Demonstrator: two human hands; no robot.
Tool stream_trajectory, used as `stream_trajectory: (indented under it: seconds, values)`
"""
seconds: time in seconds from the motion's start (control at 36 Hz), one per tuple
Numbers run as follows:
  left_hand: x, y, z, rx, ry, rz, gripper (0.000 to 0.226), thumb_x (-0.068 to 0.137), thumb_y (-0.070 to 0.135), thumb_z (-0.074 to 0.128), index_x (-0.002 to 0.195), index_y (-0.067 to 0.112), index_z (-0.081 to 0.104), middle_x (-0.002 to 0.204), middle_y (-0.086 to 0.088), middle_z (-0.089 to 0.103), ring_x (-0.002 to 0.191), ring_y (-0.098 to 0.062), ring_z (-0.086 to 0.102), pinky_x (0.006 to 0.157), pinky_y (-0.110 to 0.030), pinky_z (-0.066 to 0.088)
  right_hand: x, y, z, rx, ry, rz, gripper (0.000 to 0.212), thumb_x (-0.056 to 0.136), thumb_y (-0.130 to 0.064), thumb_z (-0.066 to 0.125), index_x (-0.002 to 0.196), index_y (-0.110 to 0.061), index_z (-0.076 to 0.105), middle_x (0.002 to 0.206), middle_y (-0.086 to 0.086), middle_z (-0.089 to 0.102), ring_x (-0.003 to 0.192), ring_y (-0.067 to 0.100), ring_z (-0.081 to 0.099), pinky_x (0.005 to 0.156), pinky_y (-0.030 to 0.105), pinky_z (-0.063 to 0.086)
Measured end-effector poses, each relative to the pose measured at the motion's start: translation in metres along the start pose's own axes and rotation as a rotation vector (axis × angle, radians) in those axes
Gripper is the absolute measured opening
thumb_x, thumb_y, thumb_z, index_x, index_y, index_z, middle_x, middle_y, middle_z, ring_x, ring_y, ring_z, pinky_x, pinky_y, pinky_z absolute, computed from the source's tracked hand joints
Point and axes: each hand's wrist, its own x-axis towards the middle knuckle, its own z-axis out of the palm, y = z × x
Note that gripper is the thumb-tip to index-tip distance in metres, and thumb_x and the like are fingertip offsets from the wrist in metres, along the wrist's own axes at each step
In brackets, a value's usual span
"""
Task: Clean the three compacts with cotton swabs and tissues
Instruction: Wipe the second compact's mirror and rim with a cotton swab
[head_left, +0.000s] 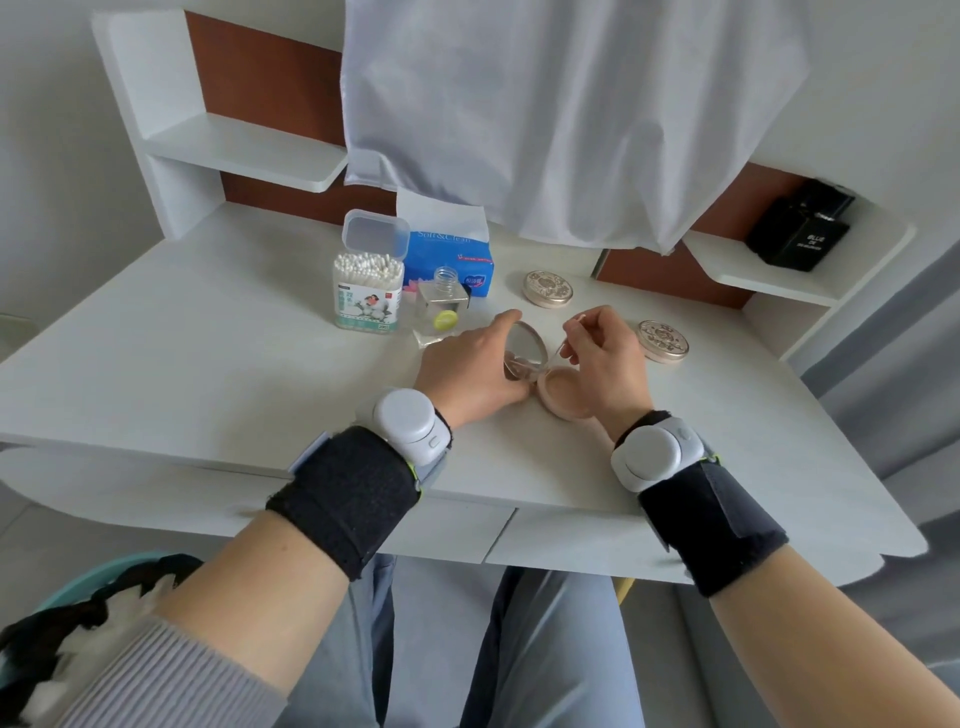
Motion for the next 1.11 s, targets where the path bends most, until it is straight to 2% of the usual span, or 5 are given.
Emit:
stream_trajectory:
  seconds: [0.33,0.53,0.75,0.89,1.11]
  values:
    - [0.004,-0.003,0.003,-0.041,0.011,-0.011,0.073,0.078,0.051,0.068,0.139,0.031,0.034,0.12,0.001,0.063,0.109,-0.025,0.059,0.076,-0.031,0.042,0.01,-0.007,0.002,-0.275,-0.012,-0.168,0.007,0.093,-0.011,0.05,0.086,-0.011,0.051,0.062,-0.009,0.059,0.065,0.021,0.058,0.072,0.036,0.048]
    - [0.005,-0.003,0.002,-0.083,-0.011,-0.023,0.071,0.077,0.047,0.069,0.138,0.029,0.036,0.12,0.005,0.063,0.11,-0.021,0.059,0.074,-0.026,0.036,0.012,-0.017,0.01,-0.287,0.03,-0.312,0.007,0.094,-0.01,0.049,0.089,-0.007,0.051,0.069,0.001,0.066,0.068,0.024,0.063,0.07,0.037,0.049]
    - [0.006,-0.004,0.001,-0.115,-0.052,-0.043,0.06,0.074,0.042,0.069,0.126,0.028,0.044,0.099,0.002,0.065,0.097,-0.023,0.062,0.077,-0.035,0.051,0.003,-0.035,0.02,-0.117,-0.072,-0.338,0.005,0.093,-0.006,0.052,0.088,-0.006,0.052,0.075,0.008,0.069,0.066,0.009,0.062,0.063,0.011,0.043]
    - [0.006,-0.004,0.002,-0.094,-0.055,-0.025,0.051,0.073,0.043,0.069,0.117,0.028,0.045,0.1,0.002,0.065,0.096,-0.023,0.062,0.068,-0.031,0.045,-0.008,-0.033,0.013,-0.027,-0.171,-0.31,0.006,0.094,-0.005,0.052,0.088,-0.005,0.053,0.072,-0.002,0.067,0.066,0.01,0.063,0.065,0.016,0.047]
    - [0.006,-0.004,0.001,-0.106,-0.052,-0.046,0.058,0.071,0.049,0.071,0.121,0.031,0.047,0.102,0.005,0.067,0.097,-0.021,0.061,0.066,-0.029,0.039,-0.022,-0.024,-0.003,-0.022,-0.319,-0.283,0.009,0.094,-0.009,0.055,0.086,-0.005,0.056,0.074,0.004,0.07,0.069,0.017,0.065,0.068,0.022,0.049]
